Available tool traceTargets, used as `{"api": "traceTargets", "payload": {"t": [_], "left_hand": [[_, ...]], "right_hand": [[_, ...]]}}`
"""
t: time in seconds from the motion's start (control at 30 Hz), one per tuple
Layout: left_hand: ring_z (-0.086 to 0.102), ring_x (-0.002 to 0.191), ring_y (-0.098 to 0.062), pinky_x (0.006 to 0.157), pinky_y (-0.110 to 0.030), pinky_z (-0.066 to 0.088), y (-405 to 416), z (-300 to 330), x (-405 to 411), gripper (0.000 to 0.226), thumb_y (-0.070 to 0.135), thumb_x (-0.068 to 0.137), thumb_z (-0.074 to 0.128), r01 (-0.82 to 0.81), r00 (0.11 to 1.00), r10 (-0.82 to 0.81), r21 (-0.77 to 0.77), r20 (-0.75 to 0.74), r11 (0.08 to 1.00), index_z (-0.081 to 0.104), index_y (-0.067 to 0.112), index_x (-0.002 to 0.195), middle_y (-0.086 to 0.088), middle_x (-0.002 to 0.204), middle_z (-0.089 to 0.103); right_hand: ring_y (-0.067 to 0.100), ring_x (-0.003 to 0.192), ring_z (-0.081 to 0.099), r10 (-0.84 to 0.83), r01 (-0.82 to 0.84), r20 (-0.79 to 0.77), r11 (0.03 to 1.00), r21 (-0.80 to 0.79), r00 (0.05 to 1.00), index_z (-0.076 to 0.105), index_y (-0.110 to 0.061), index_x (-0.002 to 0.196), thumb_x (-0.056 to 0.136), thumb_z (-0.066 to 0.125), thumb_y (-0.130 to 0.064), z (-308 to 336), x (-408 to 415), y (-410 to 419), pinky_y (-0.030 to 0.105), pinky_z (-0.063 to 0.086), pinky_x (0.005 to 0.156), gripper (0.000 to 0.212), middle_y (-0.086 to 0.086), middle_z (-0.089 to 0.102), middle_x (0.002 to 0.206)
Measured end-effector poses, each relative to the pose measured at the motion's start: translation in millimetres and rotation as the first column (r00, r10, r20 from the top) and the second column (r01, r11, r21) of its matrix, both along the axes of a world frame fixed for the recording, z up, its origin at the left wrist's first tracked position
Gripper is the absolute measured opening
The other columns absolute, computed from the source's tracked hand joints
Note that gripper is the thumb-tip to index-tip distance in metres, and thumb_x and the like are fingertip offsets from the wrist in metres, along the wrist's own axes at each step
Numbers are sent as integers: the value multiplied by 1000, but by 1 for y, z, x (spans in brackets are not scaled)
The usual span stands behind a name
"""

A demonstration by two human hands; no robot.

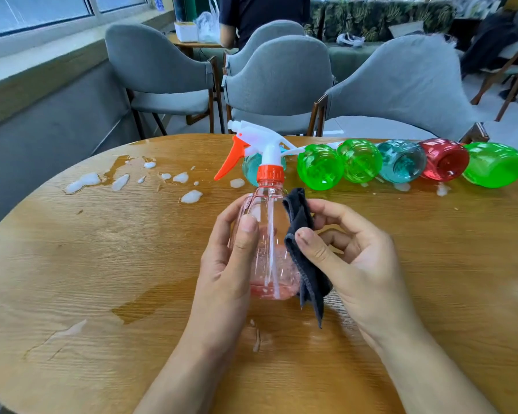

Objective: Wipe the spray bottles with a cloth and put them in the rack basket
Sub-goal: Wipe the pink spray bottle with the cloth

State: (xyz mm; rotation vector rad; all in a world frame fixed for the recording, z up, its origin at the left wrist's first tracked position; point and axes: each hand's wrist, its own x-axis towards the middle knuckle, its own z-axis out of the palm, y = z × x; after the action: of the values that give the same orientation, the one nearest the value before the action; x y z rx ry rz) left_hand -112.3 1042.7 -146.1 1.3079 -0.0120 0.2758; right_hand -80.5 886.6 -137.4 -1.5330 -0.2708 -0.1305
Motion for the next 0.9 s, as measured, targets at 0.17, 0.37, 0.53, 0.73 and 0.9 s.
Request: {"api": "traceTargets", "payload": {"t": [0.17,0.37,0.53,0.73,0.9], "left_hand": [[71,121,-7,108,-46,50,1,3,0,29,58,95,63,-57,998,57,-17,-2,998,77,46,117,13,124,78],[69,126,-9,117,-51,46,5,3,1,34,65,88,64,-56,998,56,2,-1,998,76,51,117,11,130,76],[67,130,-16,118,-56,44,5,-1,2,38,61,90,60,-38,999,38,26,-9,999,74,48,123,6,134,74],[67,130,-26,116,-64,45,5,4,1,58,61,95,56,-27,999,28,41,-27,999,64,27,141,-3,136,73],[67,128,-32,112,-70,46,8,4,2,58,68,96,58,-35,999,36,44,-26,998,65,31,140,-5,131,74]], "right_hand": [[11,83,74,-24,23,14,998,63,1000,81,-23,107,83,79,-26,4,-2,0,25,59,75,24,4,81,96],[13,83,74,35,-18,-116,989,145,993,83,-20,98,86,72,-23,6,-2,-1,21,58,67,17,7,80,96],[12,74,72,5,8,-117,994,109,993,81,-20,88,80,76,-22,9,-2,-1,21,57,60,10,5,78,85],[8,79,69,-76,76,-29,997,-6,997,79,-18,90,96,70,-12,6,1,-3,19,55,71,12,4,78,87],[11,73,73,-178,193,101,967,-167,979,80,-21,85,92,77,-16,13,0,-14,26,60,67,9,2,78,82]]}}
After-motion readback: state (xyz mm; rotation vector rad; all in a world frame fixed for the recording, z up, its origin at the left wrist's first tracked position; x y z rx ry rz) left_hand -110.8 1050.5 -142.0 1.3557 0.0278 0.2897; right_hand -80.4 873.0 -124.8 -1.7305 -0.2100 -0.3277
